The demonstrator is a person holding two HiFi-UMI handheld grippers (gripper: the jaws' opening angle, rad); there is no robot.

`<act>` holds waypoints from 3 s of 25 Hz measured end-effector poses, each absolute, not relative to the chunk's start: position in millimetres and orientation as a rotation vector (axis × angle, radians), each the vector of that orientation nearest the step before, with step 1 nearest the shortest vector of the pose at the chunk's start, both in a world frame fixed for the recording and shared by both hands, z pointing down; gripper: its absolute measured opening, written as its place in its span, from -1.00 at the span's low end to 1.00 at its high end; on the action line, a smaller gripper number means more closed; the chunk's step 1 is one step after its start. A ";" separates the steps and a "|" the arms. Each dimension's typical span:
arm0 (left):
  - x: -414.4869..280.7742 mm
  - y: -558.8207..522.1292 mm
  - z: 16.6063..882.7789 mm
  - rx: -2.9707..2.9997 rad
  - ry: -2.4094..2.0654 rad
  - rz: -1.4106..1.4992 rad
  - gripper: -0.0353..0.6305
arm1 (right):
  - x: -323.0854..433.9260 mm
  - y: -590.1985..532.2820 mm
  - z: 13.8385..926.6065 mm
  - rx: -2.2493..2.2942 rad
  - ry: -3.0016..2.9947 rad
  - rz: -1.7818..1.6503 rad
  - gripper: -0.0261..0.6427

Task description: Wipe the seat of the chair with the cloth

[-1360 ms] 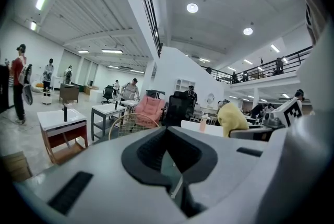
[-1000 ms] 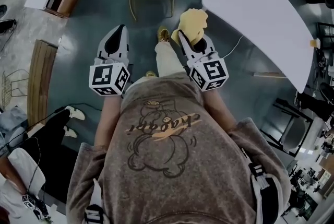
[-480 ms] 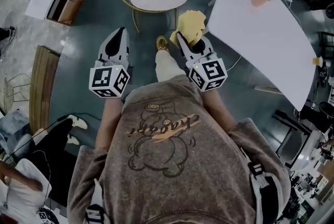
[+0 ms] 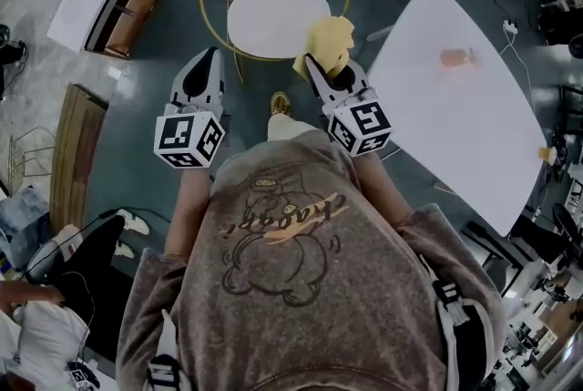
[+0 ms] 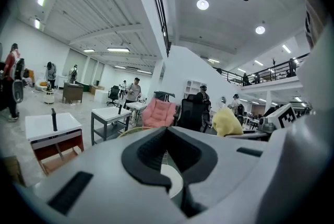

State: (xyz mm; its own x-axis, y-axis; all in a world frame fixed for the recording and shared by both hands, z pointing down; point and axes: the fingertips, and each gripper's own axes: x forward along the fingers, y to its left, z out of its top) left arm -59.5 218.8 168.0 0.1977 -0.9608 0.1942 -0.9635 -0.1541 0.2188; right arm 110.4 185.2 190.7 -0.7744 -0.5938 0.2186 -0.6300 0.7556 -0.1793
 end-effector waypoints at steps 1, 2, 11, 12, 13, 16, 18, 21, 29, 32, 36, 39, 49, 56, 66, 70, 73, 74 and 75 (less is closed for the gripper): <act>-60.0 206.5 167.7 2.182 -1.826 0.013 -0.87 | 110.1 171.8 191.1 0.978 -2.800 0.368 -0.59; -60.6 194.5 167.7 2.179 -1.830 0.014 -0.87 | 109.9 158.6 192.2 0.972 -2.796 0.370 -0.59; -71.5 124.0 174.7 2.127 -1.878 0.005 -0.87 | 100.1 82.9 208.7 0.895 -2.770 0.389 -0.59; -72.5 119.6 175.3 2.127 -1.874 0.009 -0.87 | 98.6 78.4 209.8 0.897 -2.768 0.398 -0.59; -73.9 114.9 175.4 2.128 -1.870 0.015 -0.87 | 96.6 73.8 210.3 0.899 -2.766 0.406 -0.59; -79.1 99.6 174.7 2.134 -1.853 0.031 -0.87 | 91.4 59.5 210.2 0.916 -2.757 0.418 -0.59; -80.0 89.8 175.9 2.148 -1.834 0.035 -0.87 | 91.6 51.2 210.9 0.944 -2.751 0.421 -0.59; -83.3 78.4 178.4 2.177 -1.799 0.038 -0.87 | 89.0 44.7 213.1 0.981 -2.743 0.421 -0.59; -95.0 58.4 183.4 2.220 -1.730 0.052 -0.87 | 77.1 43.0 214.6 1.041 -2.735 0.453 -0.59; -99.2 52.9 192.2 2.223 -1.710 0.066 -0.87 | 71.4 39.7 225.1 1.038 -2.721 0.476 -0.59; -106.3 44.2 208.0 2.215 -1.694 0.084 -0.87 | 61.8 31.8 241.8 1.007 -2.708 0.495 -0.59; -113.2 36.0 223.5 2.197 -1.690 0.096 -0.87 | 53.3 23.4 257.2 0.979 -2.695 0.508 -0.59; -134.2 -6.1 290.1 2.170 -1.690 0.082 -0.87 | 23.7 -9.4 335.1 0.911 -2.655 0.547 -0.59; -147.9 -34.5 346.4 2.157 -1.674 0.095 -0.87 | -8.0 -34.0 390.9 0.870 -2.660 0.589 -0.59; -160.9 -50.5 412.3 2.074 -1.658 0.063 -0.87 | -38.5 -52.2 472.1 0.772 -2.629 0.619 -0.59; -164.1 -50.2 428.8 2.066 -1.661 0.090 -0.87 | -53.6 -54.3 501.1 0.732 -2.615 0.637 -0.59; -163.8 -49.4 437.1 2.067 -1.654 0.106 -0.87 | -63.5 -58.8 524.5 0.715 -2.590 0.621 -0.59; -163.5 -48.9 439.8 2.070 -1.648 0.114 -0.87 | -67.3 -60.0 533.5 0.704 -2.578 0.615 -0.59; -163.3 -48.3 442.3 2.074 -1.642 0.123 -0.87 | -71.7 -60.9 542.3 0.688 -2.567 0.617 -0.59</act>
